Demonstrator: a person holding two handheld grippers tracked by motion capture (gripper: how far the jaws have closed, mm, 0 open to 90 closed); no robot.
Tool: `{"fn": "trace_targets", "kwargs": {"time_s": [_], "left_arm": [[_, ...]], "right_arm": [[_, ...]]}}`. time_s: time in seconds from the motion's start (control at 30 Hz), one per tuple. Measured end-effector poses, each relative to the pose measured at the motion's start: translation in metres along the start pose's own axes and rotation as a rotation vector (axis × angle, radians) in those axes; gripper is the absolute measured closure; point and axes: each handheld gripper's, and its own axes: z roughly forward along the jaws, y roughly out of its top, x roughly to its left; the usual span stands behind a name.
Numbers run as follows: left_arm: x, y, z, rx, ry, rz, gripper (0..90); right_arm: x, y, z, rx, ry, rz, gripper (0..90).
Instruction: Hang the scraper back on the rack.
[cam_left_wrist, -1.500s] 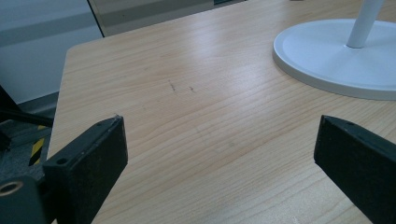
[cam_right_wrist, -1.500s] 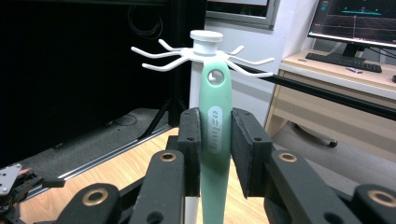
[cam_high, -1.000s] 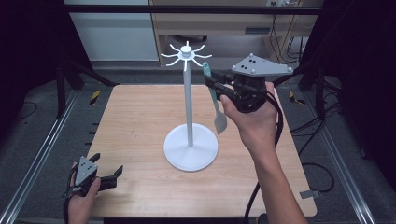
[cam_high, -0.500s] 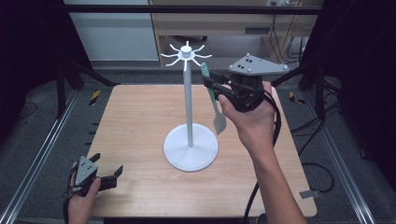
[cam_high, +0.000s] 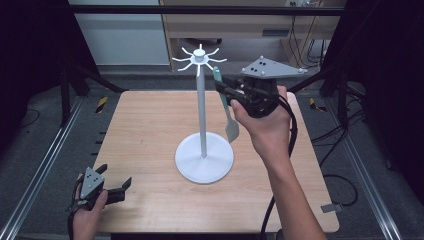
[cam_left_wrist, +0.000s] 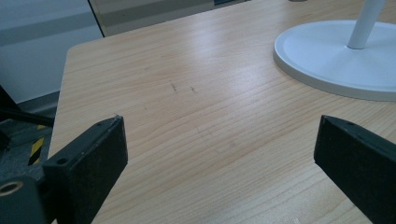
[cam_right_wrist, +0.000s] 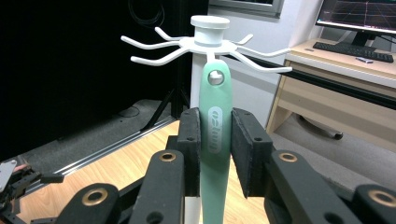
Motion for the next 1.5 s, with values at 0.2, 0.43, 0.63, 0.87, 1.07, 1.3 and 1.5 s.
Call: {"fn": "trace_targets", "kwargs": {"time_s": [0.2, 0.43, 0.63, 0.87, 1.07, 1.3, 1.5], "left_arm": [[-0.001, 0.000, 0.000, 0.006, -0.005, 0.007, 2.4], [-0.001, 0.000, 0.000, 0.005, -0.004, 0.005, 2.4], [-0.001, 0.000, 0.000, 0.006, -0.005, 0.007, 2.4], [-0.001, 0.000, 0.000, 0.004, -0.004, 0.005, 2.4], [-0.001, 0.000, 0.000, 0.007, -0.003, 0.006, 2.2], [0.000, 0.000, 0.000, 0.009, 0.005, 0.006, 2.2], [0.002, -0.001, 0.000, 0.007, 0.008, -0.007, 2.2]], "right_arm": [[0.002, -0.001, 0.004, 0.006, 0.002, -0.002, 74.2], [0.002, -0.002, 0.004, 0.000, 0.001, -0.001, 74.0], [0.002, -0.002, 0.003, -0.001, 0.007, 0.005, 74.0], [0.002, -0.002, 0.004, 0.003, 0.018, 0.008, 73.6], [0.003, -0.002, 0.003, 0.007, 0.025, 0.006, 73.4], [0.001, -0.003, 0.001, 0.002, 0.033, 0.016, 69.3], [-0.003, -0.011, -0.008, -0.007, 0.028, 0.025, 67.7]]}}
